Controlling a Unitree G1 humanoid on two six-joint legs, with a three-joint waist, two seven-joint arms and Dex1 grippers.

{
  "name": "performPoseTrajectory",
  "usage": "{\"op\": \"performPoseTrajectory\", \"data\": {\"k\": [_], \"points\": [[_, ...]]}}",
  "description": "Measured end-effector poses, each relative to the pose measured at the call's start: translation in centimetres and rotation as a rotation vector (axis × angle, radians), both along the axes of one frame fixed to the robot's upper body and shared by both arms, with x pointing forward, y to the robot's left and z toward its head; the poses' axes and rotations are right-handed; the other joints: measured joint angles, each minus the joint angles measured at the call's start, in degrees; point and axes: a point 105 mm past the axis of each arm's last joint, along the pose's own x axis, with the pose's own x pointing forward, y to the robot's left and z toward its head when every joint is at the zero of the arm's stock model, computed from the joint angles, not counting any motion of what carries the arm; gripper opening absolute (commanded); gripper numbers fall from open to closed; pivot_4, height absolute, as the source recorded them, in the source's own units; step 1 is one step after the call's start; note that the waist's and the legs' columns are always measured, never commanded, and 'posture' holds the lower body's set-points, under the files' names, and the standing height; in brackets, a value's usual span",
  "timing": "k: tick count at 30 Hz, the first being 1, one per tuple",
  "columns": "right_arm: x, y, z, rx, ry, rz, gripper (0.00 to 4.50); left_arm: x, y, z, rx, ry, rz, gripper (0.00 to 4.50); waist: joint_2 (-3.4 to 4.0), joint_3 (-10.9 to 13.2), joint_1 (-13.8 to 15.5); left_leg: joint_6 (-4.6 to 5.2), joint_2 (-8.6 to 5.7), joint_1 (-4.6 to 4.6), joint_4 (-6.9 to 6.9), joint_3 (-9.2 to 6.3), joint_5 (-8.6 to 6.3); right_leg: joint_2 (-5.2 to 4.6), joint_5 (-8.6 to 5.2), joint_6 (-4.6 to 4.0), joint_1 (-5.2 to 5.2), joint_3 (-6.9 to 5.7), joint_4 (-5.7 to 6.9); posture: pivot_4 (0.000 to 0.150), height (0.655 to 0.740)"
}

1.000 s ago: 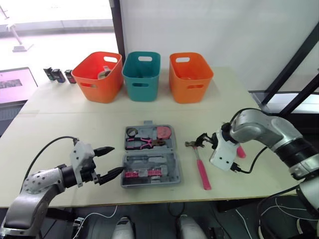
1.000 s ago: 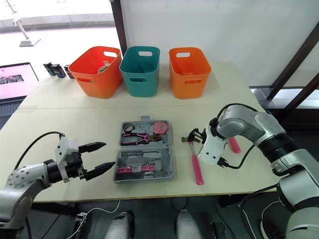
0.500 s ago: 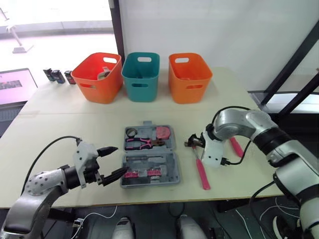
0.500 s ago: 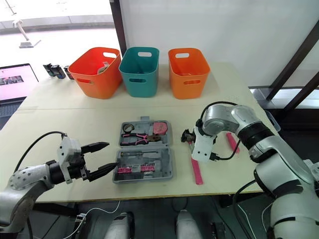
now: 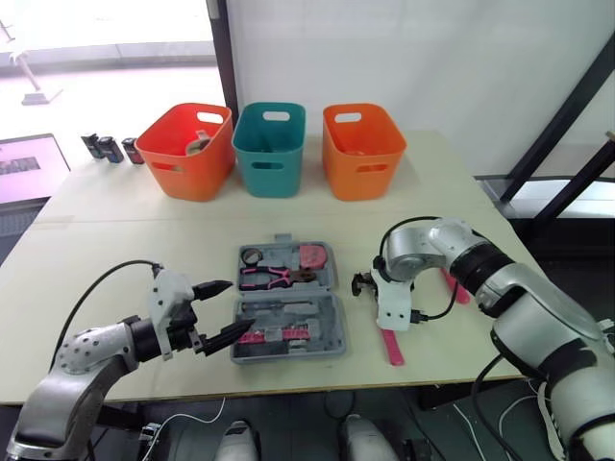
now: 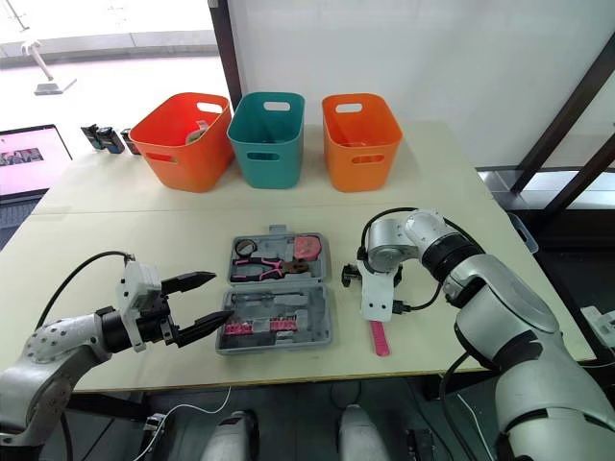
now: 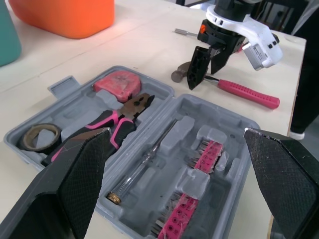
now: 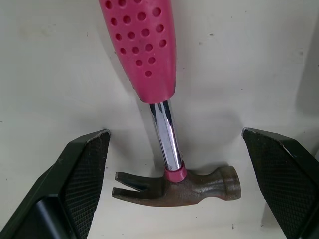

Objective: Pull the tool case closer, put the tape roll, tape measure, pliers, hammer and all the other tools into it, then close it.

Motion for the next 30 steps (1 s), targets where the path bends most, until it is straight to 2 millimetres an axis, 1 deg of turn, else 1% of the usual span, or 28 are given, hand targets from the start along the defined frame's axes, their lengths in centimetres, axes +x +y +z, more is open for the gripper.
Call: {"op": "performPoseTrajectory", "data": {"k": [1, 4, 8, 14, 17, 19, 21, 23, 25, 28, 29, 30], "points": [[0.0, -0.1, -0.1, -0.006, 0.000, 0.000, 3.61, 0.0, 0.0, 0.0, -0.001, 0.001, 0.000, 4.50, -0.02, 0.0, 0.0, 0.00, 0.00, 0.02, 0.00, 0.00, 0.00, 0.00, 0.00, 0.00, 0.01, 0.00, 0.01, 0.150, 0.7400], [0.1, -0.6, -0.3, -0.026, 0.002, -0.010, 2.06, -0.3, 0.1, -0.4, 0.000, 0.009, 0.005, 4.50, -0.12, -0.1, -0.5, 0.00, 0.01, 0.10, 0.00, -0.01, 0.00, 0.00, 0.00, 0.01, 0.09, 0.00, 0.02, 0.150, 0.7400], [0.2, -0.4, -0.3, -0.006, -0.003, -0.010, 0.06, -0.2, 0.1, -0.3, 0.005, 0.001, 0.009, 4.50, -0.18, -0.1, -1.4, 0.01, 0.01, 0.22, -0.05, -0.03, 0.00, 0.02, -0.02, 0.02, 0.16, 0.00, 0.06, 0.150, 0.7400], [0.3, -0.4, -0.4, 0.021, -0.004, -0.018, 0.02, 0.0, 0.1, -0.2, 0.003, -0.006, 0.020, 4.50, -0.21, -0.1, -1.5, 0.01, 0.02, 0.37, -0.10, -0.04, -0.01, 0.04, -0.04, 0.06, 0.28, 0.00, 0.07, 0.150, 0.7400], [0.2, -0.7, -0.2, 0.050, 0.003, -0.040, 0.02, 0.3, 0.0, 0.2, 0.003, -0.023, 0.015, 4.50, -0.19, -0.1, -1.4, 0.01, 0.01, 0.36, -0.10, -0.04, 0.00, 0.03, -0.04, 0.07, 0.29, 0.00, 0.07, 0.150, 0.7400], [0.0, -0.9, 0.3, 0.109, 0.018, -0.069, 0.02, 0.4, -0.1, 0.3, 0.003, -0.028, 0.013, 4.50, -0.14, -0.1, -1.3, 0.01, 0.01, 0.32, -0.11, -0.04, -0.01, 0.02, -0.07, 0.12, 0.28, 0.01, 0.06, 0.150, 0.7400], [-0.4, -1.2, 1.7, 0.180, 0.027, -0.117, 0.02, 0.5, 0.0, 0.1, 0.002, -0.019, 0.011, 4.50, -0.05, 0.0, -1.2, 0.01, 0.01, 0.29, -0.12, -0.04, -0.01, 0.02, -0.09, 0.15, 0.27, 0.02, 0.06, 0.150, 0.7400], [-0.8, -1.5, 4.2, 0.314, 0.030, -0.249, 0.02, 0.6, 0.2, -0.3, 0.002, -0.002, 0.013, 4.50, 0.01, 0.1, -1.1, 0.02, 0.01, 0.26, -0.11, -0.05, -0.01, 0.02, -0.11, 0.20, 0.28, 0.02, 0.07, 0.150, 0.7400], [-1.5, -1.2, 7.2, 0.468, 0.069, -0.423, 0.02, 0.6, 0.4, -0.7, 0.000, 0.012, 0.013, 4.50, 0.02, 0.1, -1.1, 0.03, 0.01, 0.27, -0.09, -0.08, -0.01, 0.03, -0.11, 0.21, 0.29, 0.01, 0.10, 0.150, 0.7400], [-2.9, -0.7, 10.8, 0.737, 0.212, -0.834, 0.02, 0.6, 0.5, -0.6, -0.004, 0.003, 0.002, 4.50, 0.05, 0.0, -1.2, 0.03, 0.01, 0.28, -0.04, -0.12, -0.01, 0.03, -0.11, 0.19, 0.26, 0.02, 0.19, 0.150, 0.7400], [-3.5, -0.7, 11.9, 0.820, 0.278, -1.008, 0.02, 0.5, 0.4, -0.7, -0.006, 0.005, -0.006, 4.50, 0.05, 0.0, -1.1, 0.03, 0.01, 0.28, -0.02, -0.12, -0.02, 0.03, -0.12, 0.17, 0.24, 0.01, 0.20, 0.150, 0.7400], [-4.0, -0.9, 12.5, 0.884, 0.340, -1.160, 0.02, 0.4, 0.4, -0.7, -0.008, 0.006, -0.014, 4.50, 0.04, 0.0, -1.0, 0.02, 0.01, 0.28, -0.01, -0.13, -0.02, 0.03, -0.13, 0.16, 0.22, 0.01, 0.19, 0.150, 0.7400]]}}
